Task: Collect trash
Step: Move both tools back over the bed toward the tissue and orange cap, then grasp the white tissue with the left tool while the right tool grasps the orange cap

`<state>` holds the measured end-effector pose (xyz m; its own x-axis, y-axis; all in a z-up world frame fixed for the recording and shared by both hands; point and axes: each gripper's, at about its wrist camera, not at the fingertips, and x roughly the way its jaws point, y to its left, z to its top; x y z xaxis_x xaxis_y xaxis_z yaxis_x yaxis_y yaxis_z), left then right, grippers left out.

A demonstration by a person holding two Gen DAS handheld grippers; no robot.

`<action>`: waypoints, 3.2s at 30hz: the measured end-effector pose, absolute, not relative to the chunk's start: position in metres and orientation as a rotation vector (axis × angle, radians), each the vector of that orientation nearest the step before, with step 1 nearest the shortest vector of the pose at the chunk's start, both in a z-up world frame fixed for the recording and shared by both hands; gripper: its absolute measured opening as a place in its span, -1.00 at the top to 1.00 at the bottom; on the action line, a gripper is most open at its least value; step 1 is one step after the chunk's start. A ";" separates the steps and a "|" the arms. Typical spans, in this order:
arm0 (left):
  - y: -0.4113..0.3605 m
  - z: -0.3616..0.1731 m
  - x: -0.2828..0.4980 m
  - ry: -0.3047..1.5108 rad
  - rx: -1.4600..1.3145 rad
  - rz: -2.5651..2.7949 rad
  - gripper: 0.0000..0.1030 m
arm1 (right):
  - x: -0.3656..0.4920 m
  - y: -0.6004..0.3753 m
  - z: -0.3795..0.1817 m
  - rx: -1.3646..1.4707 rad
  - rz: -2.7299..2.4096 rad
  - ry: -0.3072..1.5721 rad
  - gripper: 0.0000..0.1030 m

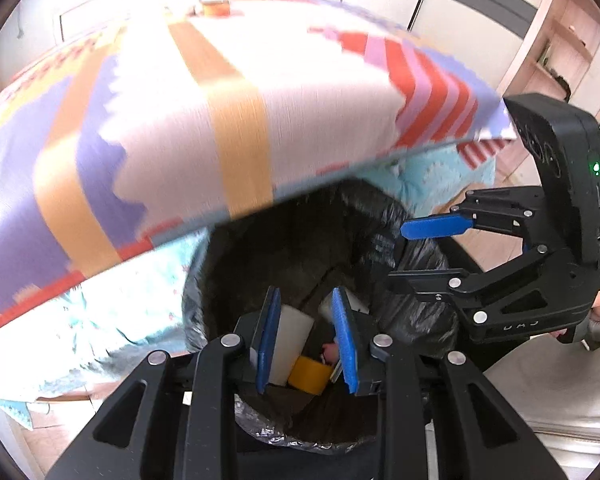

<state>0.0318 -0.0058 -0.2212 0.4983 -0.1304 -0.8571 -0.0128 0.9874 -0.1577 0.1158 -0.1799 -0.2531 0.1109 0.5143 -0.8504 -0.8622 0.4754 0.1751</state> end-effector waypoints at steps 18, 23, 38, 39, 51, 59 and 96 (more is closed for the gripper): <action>0.036 -0.128 0.055 0.829 -0.080 -0.042 0.50 | 0.125 -0.172 -0.166 -0.337 1.143 0.820 -0.06; 0.043 -0.114 0.072 0.795 -0.056 -0.037 0.50 | 0.133 -0.163 -0.151 -0.336 1.147 0.774 -0.06; 0.089 -0.094 0.137 0.765 -0.094 -0.022 0.50 | 0.185 -0.128 -0.132 -0.309 1.121 0.718 -0.06; 0.093 -0.094 0.142 0.764 -0.098 -0.022 0.50 | 0.190 -0.125 -0.132 -0.307 1.116 0.720 -0.06; 0.134 -0.112 0.210 0.802 -0.187 -0.002 0.50 | 0.242 -0.091 -0.133 -0.297 1.068 0.733 -0.06; 0.149 -0.125 0.251 0.837 -0.229 -0.008 0.50 | 0.271 -0.065 -0.137 -0.284 1.062 0.758 -0.06; 0.150 -0.145 0.288 0.879 -0.211 0.025 0.59 | 0.304 -0.035 -0.149 -0.267 1.007 0.813 0.44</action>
